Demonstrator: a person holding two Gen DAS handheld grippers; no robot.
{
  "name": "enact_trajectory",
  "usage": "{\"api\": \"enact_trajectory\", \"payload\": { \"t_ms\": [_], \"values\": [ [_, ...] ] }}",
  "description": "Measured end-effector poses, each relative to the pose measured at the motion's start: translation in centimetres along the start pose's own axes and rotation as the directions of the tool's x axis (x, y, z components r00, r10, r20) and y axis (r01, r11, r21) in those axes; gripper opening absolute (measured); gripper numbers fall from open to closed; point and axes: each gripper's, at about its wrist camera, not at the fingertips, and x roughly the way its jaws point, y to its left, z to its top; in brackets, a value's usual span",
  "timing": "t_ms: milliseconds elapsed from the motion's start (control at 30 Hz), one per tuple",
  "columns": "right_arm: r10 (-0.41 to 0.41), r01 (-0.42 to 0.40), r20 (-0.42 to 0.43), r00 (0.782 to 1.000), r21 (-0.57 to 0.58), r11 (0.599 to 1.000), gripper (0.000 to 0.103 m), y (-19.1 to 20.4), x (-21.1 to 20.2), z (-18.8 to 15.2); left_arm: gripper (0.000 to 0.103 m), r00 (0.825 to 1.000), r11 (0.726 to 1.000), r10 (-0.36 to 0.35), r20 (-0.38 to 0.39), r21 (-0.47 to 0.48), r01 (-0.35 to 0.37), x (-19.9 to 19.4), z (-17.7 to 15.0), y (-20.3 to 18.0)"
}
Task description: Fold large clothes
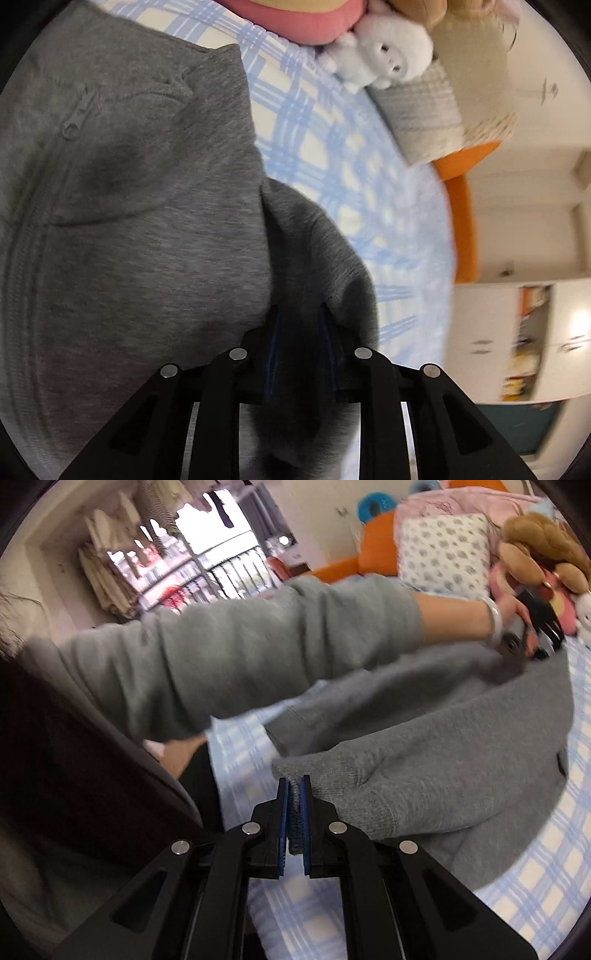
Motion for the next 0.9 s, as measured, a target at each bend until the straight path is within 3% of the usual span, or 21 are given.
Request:
{"api": "enact_trajectory", "payload": {
  "t_ms": [67, 167, 333, 433, 533, 633, 667, 700, 733, 767, 800, 900],
  "values": [
    [-0.012, 0.013, -0.012, 1.0, 0.002, 1.0, 0.007, 0.0, -0.2, -0.5, 0.025, 0.997, 0.998, -0.061, 0.045, -0.008, 0.062, -0.9, 0.3, 0.1],
    [0.019, -0.019, -0.047, 0.999, -0.007, 1.0, 0.007, 1.0, 1.5, -1.9, 0.025, 0.991, 0.996, -0.085, 0.105, -0.017, 0.087, -1.8, 0.7, 0.3],
    [0.078, -0.073, -0.126, 0.989, 0.041, 0.996, 0.007, 0.4, 7.6, -4.9, 0.025, 0.991, 0.997, -0.046, 0.124, -0.052, 0.053, -1.0, 0.7, 1.4],
    [0.097, -0.083, -0.161, 0.982, 0.094, 0.992, 0.005, -1.0, 10.3, -6.8, 0.025, 0.992, 1.0, 0.007, 0.124, -0.031, -0.003, -0.7, 0.4, 2.1],
    [0.079, -0.061, -0.175, 0.981, 0.107, 0.992, 0.005, -1.0, 11.3, -8.3, 0.022, 0.989, 0.999, 0.044, 0.141, 0.007, -0.045, -0.8, 0.4, 2.1],
    [0.06, -0.048, -0.163, 0.985, 0.075, 0.996, 0.007, 0.3, 10.9, -8.8, 0.025, 0.974, 0.998, 0.031, 0.224, 0.043, -0.042, -3.0, 0.2, 1.4],
    [0.033, -0.024, -0.16, 0.987, 0.056, 0.998, 0.01, 0.9, 10.5, -8.8, 0.025, 0.967, 0.997, 0.024, 0.253, 0.06, -0.041, -3.9, 0.2, 1.0],
    [0.021, -0.014, -0.154, 0.988, 0.048, 0.999, 0.018, 1.3, 9.9, -8.8, 0.026, 0.961, 0.996, 0.018, 0.277, 0.079, -0.041, -4.8, 0.2, 0.4],
    [0.017, -0.01, -0.134, 0.991, 0.053, 0.999, 0.026, 1.5, 9.1, -8.8, 0.034, 0.953, 0.993, 0.022, 0.302, 0.104, -0.056, -6.2, 0.0, -0.5],
    [0.017, -0.01, -0.108, 0.994, 0.063, 0.998, 0.049, 1.2, 8.1, -8.8, 0.042, 0.95, 0.991, 0.021, 0.312, 0.122, -0.062, -7.0, 0.0, -1.3],
    [0.024, -0.019, -0.055, 0.998, 0.08, 0.997, 0.061, 1.2, 6.5, -8.4, 0.043, 0.951, 0.987, 0.0, 0.309, 0.153, -0.05, -7.9, -0.3, -2.3],
    [-0.014, 0.008, 0.062, 0.998, 0.094, 0.996, 0.06, 0.6, 2.8, -6.8, 0.043, 0.967, 0.964, -0.049, 0.25, 0.266, -0.02, -8.7, -1.6, -5.8]
  ]
}}
